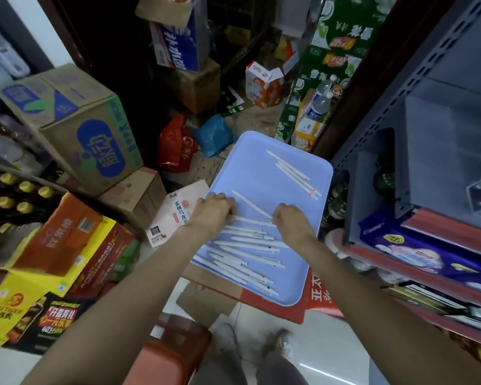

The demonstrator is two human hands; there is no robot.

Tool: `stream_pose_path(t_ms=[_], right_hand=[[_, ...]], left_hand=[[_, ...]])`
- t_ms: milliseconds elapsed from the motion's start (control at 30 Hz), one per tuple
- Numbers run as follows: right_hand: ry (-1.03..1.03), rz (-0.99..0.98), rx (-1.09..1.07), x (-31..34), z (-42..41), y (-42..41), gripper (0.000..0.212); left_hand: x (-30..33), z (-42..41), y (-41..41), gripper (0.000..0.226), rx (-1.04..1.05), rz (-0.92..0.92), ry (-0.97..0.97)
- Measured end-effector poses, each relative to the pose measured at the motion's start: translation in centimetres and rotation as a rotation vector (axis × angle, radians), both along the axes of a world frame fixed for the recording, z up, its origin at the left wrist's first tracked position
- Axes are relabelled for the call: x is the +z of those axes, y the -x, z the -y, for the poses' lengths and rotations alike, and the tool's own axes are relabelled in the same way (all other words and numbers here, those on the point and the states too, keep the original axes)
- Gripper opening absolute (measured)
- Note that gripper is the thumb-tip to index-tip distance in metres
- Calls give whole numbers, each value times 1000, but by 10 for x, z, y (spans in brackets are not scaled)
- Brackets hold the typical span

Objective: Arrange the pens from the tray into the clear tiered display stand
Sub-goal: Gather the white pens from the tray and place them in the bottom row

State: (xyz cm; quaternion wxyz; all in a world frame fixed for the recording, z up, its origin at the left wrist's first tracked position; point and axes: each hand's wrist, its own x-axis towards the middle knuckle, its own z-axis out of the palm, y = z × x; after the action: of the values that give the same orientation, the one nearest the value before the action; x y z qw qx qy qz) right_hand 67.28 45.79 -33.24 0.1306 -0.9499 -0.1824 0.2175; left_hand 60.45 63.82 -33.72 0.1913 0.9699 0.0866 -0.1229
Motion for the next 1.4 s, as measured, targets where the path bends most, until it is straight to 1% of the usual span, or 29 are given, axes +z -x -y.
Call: stream_pose_path(t_ms=[33,100,167,233,400,467,533,600,667,733,800,867,900,967,1000,1033,1067,1133,1167,1200,1267,1333,1400], right_hand=[[-34,-24,-2,1,5,-1,19],[-150,-84,-38,6,14,-1,18],[-374,-206,-153,12,20,1,12],[-564,-312,-271,19,24,3,12],[-706,-313,-322,40,35,3,22],[-755,-334,-340,49,37,4,20],[-798,-339,-346,60,41,5,18],[-856,-310,-353,73,47,7,19],[-886,-246,-351,85,57,6,19],[-913,-185,-357,99,68,5,18],[-956,-157,-347,114,82,2,19],[-970,-125,-329,132,100,-1,18],[-951,-92,-327,141,111,-3,18],[-866,58,-307,162,139,-8,17],[-839,146,-302,172,156,-11,14],[-851,208,-306,182,175,-14,8],[-881,241,-316,191,196,-17,8],[-962,263,-333,206,239,-24,28],[-1001,255,-339,211,262,-26,32],[-1052,242,-343,214,283,-27,32],[-1139,210,-365,216,324,-29,19],[-1169,178,-390,213,365,-31,8],[-1207,166,-448,209,404,-37,11]], left_hand=[[-1,1,-1,8,40,34,68],[0,3,-4,4,129,143,295],[7,8,-6,6,260,222,583],[15,12,-8,15,416,282,831],[35,33,-19,20,824,354,1356],[43,41,-26,17,865,337,1465],[53,49,-33,6,803,305,1508],[68,58,-40,7,750,314,1552],[86,70,-45,9,686,338,1590],[103,86,-49,13,578,324,1607],[119,106,-52,17,450,290,1590],[139,130,-57,18,363,326,1550],[149,143,-60,18,335,372,1514],[171,170,-67,17,262,463,1407],[182,186,-69,16,200,492,1325],[191,203,-71,16,117,512,1216],[198,222,-73,16,21,516,1089],[208,264,-75,18,-162,480,862],[211,286,-76,21,-233,455,789],[212,307,-77,23,-277,428,761],[214,346,-80,23,-312,378,790],[215,381,-84,22,-295,357,828],[214,405,-89,22,-245,370,836]])
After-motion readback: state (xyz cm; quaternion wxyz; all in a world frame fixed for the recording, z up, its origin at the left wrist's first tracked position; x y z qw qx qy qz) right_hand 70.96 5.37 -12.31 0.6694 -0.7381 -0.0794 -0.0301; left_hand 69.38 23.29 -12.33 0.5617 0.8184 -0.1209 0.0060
